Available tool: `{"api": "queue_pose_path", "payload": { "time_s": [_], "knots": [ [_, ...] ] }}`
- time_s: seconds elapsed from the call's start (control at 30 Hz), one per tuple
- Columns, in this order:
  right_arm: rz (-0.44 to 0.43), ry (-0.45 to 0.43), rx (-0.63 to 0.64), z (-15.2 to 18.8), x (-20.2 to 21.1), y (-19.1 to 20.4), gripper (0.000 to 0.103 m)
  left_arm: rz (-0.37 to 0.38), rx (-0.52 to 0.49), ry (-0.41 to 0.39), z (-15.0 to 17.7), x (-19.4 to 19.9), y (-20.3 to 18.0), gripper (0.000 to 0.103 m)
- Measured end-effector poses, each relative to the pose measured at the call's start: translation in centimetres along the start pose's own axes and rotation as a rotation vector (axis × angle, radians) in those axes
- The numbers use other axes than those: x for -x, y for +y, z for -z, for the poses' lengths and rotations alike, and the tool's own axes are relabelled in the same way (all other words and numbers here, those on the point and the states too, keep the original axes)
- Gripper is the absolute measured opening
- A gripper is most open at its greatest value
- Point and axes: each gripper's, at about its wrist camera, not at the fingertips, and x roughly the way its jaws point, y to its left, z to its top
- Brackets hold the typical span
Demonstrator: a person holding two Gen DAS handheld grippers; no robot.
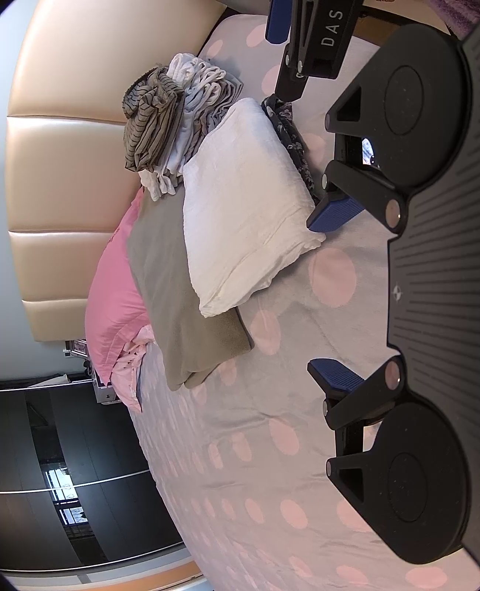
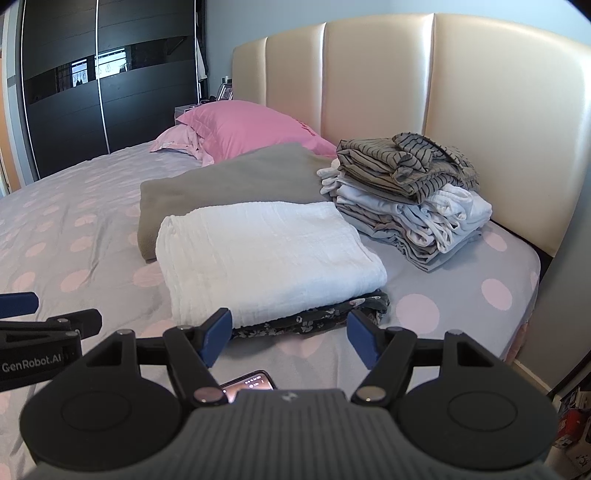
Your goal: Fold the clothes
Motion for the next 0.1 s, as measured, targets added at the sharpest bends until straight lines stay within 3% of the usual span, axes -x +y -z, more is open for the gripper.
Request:
{"api": "queue_pose_path", "payload": {
  "time_s": [0.1],
  "knots": [
    [-0.001,-0.001,0.005,0.02,-0.01,0.02,0.071,0.004,-0.004,-0.007,0.09,0.13,-0.1,0.075]
  ]
}}
